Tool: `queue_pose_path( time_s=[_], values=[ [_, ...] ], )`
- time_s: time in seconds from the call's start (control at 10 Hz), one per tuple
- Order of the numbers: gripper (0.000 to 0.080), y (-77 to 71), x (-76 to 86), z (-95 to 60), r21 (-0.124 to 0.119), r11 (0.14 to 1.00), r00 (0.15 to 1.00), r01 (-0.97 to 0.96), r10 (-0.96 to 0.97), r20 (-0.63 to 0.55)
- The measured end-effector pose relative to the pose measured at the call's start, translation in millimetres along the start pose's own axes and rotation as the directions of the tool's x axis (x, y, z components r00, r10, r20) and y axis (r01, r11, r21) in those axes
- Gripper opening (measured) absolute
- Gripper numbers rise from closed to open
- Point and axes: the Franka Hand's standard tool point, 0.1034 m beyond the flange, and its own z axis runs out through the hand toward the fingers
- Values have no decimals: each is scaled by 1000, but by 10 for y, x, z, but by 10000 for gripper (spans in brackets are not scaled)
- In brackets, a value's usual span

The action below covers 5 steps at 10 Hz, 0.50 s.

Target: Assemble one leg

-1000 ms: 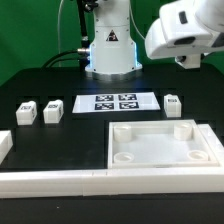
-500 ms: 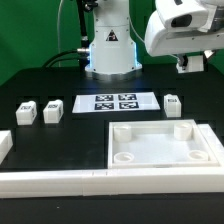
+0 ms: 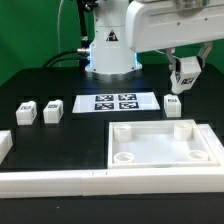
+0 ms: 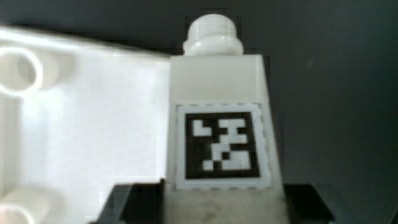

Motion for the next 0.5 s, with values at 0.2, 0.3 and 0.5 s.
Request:
queue_pose_path(
  time_s=[0.2,0.3,0.5],
  values=[
    [292,216,260,-73,-31,999,963,41,-48,-266],
    [292,288,321,-147,-65,997,913,51,-73,-400],
    [292,276,213,-46,-66,996,914,52,-74,-399]
  ],
)
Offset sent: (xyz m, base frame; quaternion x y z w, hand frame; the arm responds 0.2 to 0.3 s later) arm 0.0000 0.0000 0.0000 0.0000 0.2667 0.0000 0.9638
